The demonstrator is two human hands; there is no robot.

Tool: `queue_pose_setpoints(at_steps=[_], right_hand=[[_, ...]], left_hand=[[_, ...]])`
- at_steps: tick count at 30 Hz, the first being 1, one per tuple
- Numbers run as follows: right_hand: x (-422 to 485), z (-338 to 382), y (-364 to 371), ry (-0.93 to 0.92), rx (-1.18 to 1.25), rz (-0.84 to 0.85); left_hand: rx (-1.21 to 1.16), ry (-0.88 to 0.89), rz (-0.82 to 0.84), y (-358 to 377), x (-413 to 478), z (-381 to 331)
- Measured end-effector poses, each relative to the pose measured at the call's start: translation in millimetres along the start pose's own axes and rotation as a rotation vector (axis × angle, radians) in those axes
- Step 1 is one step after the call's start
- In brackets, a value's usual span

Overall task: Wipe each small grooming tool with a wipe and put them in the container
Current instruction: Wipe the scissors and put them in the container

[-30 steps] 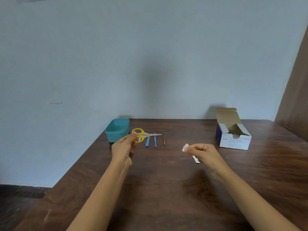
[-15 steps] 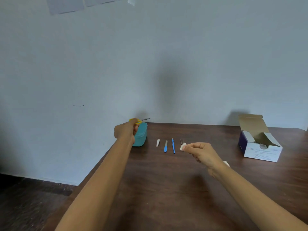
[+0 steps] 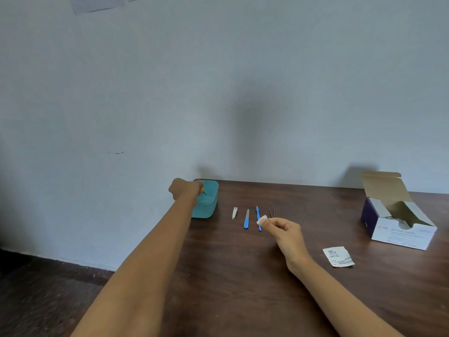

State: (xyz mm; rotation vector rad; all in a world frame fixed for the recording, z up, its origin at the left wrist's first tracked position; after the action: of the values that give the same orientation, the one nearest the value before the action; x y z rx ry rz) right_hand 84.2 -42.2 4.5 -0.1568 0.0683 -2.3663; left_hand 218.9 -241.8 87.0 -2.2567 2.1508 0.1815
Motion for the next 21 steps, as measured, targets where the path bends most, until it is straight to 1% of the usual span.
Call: queue_pose_setpoints(at_steps=[5, 8, 10, 13, 15, 18, 21], right_hand=[[3, -6, 0, -0.041, -0.039, 0.033], [4, -10, 2, -0.058, -0.055, 0.041], [6, -12, 2, -0.059, -0.066, 0.046], [6, -12, 2, -0.053, -0.086, 0.05], [6, -12, 3, -0.051, -0.099, 0.054], [6, -12, 3, -0.047, -0.105, 0.058], [6, -13, 3, -0.052, -0.105, 0.061]], left_hand=[[0.032, 0.0, 0.043, 9, 4, 8], [0.091, -0.007, 0.095, 14, 7, 13], [0.242, 0.038, 0.112, 16, 7, 14], [0.491, 0.166, 0.12, 18, 6, 12], [0.59, 0.199, 0.166, 21, 4, 8], [0.749, 0.24, 0.171, 25, 4, 5], [0.807, 0.241, 0.145, 29, 5, 6]])
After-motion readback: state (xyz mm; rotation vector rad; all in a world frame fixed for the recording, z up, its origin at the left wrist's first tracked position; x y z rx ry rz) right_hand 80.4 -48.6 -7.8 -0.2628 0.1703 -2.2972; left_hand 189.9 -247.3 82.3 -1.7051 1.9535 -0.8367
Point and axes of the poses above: each hand's wrist, its own x-axis towards the middle knuckle, its own y-axis out of the palm, z = x × y, the point moved 1 cm from there along x, towards the middle knuckle, and after that the axes turned 9 degrees about -x, right-handed, at the moved point
